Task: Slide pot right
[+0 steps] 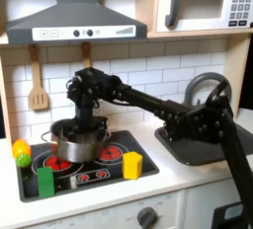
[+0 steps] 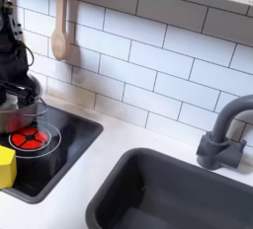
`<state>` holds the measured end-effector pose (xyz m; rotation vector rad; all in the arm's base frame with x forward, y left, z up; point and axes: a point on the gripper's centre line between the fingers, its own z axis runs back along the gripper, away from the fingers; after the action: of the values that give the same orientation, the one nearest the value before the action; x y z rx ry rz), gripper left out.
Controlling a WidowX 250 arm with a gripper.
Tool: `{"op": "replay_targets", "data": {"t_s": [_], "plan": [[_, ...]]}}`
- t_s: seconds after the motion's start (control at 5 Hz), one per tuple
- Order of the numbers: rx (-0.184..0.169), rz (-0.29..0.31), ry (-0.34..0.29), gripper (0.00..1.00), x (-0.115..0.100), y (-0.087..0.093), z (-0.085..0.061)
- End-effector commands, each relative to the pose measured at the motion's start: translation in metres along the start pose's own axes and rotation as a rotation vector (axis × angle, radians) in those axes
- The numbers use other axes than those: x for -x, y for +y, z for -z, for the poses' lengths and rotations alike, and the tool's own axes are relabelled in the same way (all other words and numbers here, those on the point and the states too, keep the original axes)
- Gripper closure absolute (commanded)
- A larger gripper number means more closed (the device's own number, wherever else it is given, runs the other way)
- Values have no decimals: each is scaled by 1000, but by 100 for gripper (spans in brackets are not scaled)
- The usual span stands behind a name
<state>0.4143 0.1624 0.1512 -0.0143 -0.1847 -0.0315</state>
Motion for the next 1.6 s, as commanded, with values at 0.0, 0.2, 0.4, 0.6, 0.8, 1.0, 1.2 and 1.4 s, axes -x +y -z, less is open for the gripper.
{"op": "replay_targets", "data": {"t_s": [0.0, 0.2, 0.4, 0.6, 0.8, 1.0, 1.2, 1.4], "plan": [[20, 13, -3, 0, 0, -11, -4], [24, 30, -13, 0, -3, -20, -7], [33, 38, -8, 0, -4, -26, -5], [40, 48, -5, 0, -2, -32, -6], [45, 68, 2, 0, -1, -45, -5], [54, 83, 0, 0, -1, -56, -7], [61, 113, 8, 0, 2, -70, -7], [62, 135, 7, 0, 3, -82, -10]]}}
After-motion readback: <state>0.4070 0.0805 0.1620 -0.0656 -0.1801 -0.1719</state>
